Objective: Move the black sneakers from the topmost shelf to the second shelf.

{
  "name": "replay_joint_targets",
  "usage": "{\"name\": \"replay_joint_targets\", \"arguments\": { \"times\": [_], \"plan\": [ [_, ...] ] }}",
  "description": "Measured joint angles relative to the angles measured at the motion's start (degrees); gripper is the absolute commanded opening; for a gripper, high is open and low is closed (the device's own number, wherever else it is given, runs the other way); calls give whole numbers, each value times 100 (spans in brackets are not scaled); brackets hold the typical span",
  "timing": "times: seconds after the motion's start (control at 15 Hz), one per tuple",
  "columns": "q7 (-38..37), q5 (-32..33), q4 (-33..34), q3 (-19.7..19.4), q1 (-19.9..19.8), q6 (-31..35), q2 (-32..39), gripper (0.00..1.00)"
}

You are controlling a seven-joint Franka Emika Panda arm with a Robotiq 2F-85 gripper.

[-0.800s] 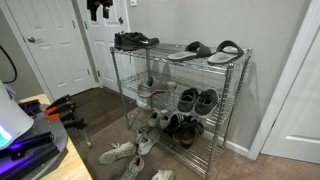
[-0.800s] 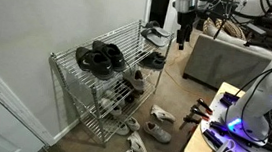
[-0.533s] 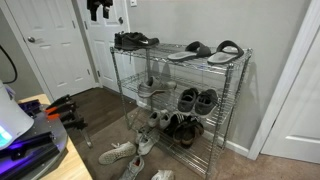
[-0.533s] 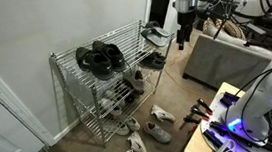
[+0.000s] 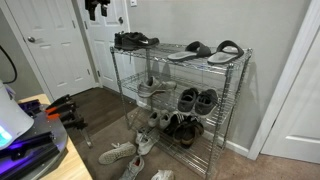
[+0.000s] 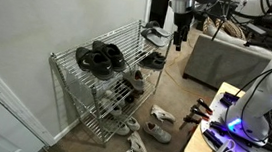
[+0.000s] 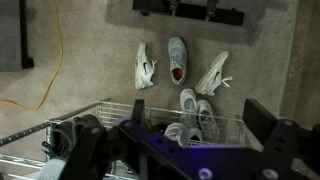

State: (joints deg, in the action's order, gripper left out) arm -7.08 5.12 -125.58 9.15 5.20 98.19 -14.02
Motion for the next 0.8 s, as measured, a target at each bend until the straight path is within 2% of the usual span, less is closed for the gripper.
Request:
{"name": "replay_joint_targets", "arguments": {
  "times": [0.2,0.33,0.53,0.8],
  "plan": [
    [-561,7,228,345,274,182,253,100],
    [-983,-46,455,482,416,570,552,100],
    [-1604,-214,904,515,498,1303,1165,100],
    [-1987,-213,1604,459,533,1932,2041,100]
  ]
}}
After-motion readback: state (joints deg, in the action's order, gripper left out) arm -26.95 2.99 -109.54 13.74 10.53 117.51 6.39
